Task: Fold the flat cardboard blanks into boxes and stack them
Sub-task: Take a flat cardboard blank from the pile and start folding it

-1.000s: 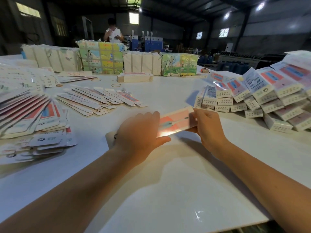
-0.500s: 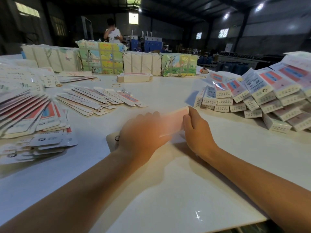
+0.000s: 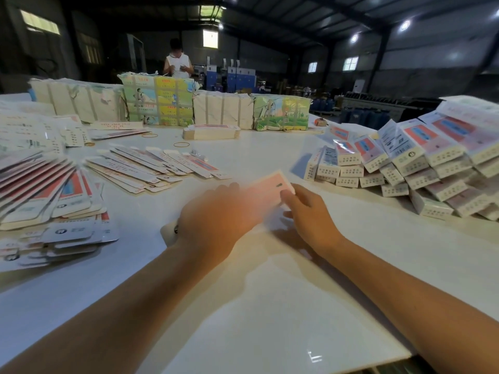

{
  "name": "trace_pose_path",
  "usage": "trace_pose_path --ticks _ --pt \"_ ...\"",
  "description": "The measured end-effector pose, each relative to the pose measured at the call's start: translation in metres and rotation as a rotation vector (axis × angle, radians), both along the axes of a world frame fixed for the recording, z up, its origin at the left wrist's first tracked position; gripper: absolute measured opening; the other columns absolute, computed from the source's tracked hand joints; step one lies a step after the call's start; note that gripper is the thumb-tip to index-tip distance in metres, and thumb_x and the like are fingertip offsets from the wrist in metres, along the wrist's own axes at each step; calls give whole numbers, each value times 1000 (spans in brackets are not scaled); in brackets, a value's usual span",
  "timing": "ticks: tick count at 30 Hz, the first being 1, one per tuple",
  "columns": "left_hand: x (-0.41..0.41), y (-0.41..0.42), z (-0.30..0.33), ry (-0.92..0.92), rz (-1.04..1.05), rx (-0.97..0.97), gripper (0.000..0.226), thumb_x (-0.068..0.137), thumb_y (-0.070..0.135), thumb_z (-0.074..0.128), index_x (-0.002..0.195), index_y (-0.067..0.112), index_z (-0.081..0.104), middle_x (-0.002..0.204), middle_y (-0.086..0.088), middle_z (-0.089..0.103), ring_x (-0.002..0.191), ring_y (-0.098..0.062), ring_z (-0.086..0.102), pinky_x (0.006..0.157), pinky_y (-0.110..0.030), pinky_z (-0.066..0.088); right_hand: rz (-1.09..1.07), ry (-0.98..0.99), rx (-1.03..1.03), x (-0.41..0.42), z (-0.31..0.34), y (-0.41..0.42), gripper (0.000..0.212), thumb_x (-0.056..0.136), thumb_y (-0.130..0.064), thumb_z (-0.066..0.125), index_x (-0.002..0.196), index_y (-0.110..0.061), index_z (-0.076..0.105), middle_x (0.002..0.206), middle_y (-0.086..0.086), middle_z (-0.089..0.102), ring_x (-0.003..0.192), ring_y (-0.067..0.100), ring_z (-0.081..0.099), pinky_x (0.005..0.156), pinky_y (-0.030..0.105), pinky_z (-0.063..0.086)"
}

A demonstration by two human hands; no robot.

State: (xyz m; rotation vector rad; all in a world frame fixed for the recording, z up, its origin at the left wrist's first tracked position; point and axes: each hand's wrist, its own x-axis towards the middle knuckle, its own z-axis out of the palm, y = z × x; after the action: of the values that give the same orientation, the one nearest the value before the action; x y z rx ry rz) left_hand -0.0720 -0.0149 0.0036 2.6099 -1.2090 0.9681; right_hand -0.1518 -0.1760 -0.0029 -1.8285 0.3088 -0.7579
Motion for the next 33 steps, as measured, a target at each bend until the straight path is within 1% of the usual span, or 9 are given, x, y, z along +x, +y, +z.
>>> trace_pose_path --ticks 5,9,11,17,19,22,25,30,33 --pt "8 5 -5 40 1 22 81 76 74 15 139 24 26 122 9 51 103 -9 53 74 -20 46 50 27 -103 -6 2 4 20 98 -23 48 95 -36 63 97 -6 70 95 20 64 89 41 54" --pt "21 11 -6 175 -57 -23 85 66 78 14 138 34 29 122 16 52 97 -6 53 70 -19 43 182 94 51 -6 11 -2 61 94 -14 54 147 -28 28 146 -10 38 123 22 50 100 42 47" --pt "26 11 -9 182 -98 8 84 64 81 16 136 38 31 120 20 52 88 -3 49 60 -15 35 244 97 -14 -9 13 -8 77 89 -3 55 151 -26 14 153 -11 23 130 22 42 105 43 42" --pt "53 9 -16 459 -146 52 86 63 84 34 132 33 40 114 12 55 91 -10 58 80 -33 54 176 155 -476 -8 3 -21 67 82 -8 68 142 -19 40 139 2 48 120 18 49 100 35 44" --pt "60 6 -18 237 -202 -50 76 73 75 42 125 20 53 112 -2 61 93 -24 60 80 -50 52 146 124 -503 -6 1 -24 62 78 -12 73 134 -19 46 131 1 52 113 17 52 94 33 46" --pt "54 1 -20 -1 -279 -262 62 82 61 39 123 16 54 123 -13 54 109 -42 52 85 -59 44 -18 36 -404 -5 12 -35 57 75 -15 76 125 -18 50 121 1 55 105 14 54 85 26 44" --pt "46 -9 -24 21 -496 -396 52 84 66 33 113 28 53 111 -2 54 93 -37 57 73 -60 48 -300 -145 -263 -12 54 -68 53 76 -16 77 122 -11 51 117 8 57 102 20 56 85 34 51" --pt "47 -27 -44 -21 -595 -250 41 88 59 31 97 23 47 92 4 46 71 -18 55 43 -45 51 -772 -603 -91 -72 156 -165 54 87 -28 65 134 -16 44 113 -2 54 98 13 58 71 15 52" --pt "46 -28 -42 -37 -599 -139 37 92 52 24 93 21 45 81 6 45 44 -15 57 34 -28 46 -1099 -566 -88 -127 192 -238 41 90 -28 57 130 -19 49 118 2 52 101 19 58 73 18 53"
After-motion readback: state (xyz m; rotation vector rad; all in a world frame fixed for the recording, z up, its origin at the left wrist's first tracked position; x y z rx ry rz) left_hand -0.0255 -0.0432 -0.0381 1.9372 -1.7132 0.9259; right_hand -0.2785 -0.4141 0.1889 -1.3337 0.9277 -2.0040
